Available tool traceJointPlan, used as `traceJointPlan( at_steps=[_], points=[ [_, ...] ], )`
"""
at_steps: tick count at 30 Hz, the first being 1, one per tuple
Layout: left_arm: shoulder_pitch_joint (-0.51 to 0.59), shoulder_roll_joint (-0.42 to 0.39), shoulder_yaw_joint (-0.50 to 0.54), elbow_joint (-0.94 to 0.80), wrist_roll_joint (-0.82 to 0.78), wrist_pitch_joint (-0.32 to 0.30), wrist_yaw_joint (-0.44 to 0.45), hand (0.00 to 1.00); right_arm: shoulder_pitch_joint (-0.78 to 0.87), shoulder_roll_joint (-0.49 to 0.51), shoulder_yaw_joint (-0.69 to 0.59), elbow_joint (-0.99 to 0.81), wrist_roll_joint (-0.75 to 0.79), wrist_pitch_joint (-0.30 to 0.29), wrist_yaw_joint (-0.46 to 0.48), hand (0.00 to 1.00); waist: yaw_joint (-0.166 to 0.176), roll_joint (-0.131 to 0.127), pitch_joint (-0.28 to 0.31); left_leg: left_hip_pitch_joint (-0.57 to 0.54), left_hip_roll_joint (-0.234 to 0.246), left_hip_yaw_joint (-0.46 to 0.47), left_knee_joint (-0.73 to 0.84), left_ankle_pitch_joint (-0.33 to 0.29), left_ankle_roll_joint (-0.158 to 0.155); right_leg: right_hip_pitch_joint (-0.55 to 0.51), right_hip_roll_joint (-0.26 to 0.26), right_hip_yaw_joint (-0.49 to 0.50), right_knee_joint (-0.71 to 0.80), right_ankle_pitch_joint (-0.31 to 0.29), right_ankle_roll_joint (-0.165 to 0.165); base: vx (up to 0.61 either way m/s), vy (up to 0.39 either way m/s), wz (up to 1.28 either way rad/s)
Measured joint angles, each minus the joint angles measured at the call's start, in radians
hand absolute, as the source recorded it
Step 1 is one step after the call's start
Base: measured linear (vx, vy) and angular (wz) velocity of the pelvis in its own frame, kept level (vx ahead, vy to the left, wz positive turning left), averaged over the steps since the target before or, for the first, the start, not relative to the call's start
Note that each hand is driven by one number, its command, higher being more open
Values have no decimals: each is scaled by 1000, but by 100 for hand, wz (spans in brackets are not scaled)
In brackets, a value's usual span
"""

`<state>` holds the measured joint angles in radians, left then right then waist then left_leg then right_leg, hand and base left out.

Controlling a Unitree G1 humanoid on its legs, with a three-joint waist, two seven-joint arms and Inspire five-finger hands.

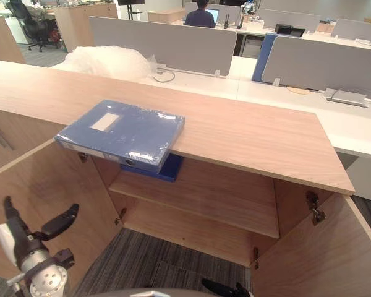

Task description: Walk over to the cabinet, pick up the folder, carry it to the office cabinet, place the folder inside the office cabinet, then close the office cabinet door

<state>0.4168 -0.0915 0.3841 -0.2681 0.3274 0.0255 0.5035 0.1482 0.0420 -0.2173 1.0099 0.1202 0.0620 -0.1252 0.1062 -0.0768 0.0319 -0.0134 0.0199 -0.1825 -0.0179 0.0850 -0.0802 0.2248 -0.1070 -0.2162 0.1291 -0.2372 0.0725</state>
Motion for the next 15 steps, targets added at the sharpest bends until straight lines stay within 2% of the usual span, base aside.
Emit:
traceJointPlan(
  at_steps=[6,11,15],
  points=[
    [-2,0,27,-89,227,57,151,100,-1,6,-6,6,-2,-7,-15,100,0,-5,-4,14,8,14,-14,-4,-6,-2,2,16,5,0,0,1,4,-7],
    [-7,3,6,-90,322,113,177,100,1,0,-6,18,-4,-9,-28,100,0,-1,-16,14,15,28,-16,-3,-6,-8,8,33,0,0,0,-15,-11,-8],
    [-28,11,-34,-94,392,119,171,100,0,-3,-7,28,-10,-16,-30,100,0,2,-24,14,16,36,-15,-3,-6,-11,7,45,0,0,-1,-8,-1,-8]
  ],
)
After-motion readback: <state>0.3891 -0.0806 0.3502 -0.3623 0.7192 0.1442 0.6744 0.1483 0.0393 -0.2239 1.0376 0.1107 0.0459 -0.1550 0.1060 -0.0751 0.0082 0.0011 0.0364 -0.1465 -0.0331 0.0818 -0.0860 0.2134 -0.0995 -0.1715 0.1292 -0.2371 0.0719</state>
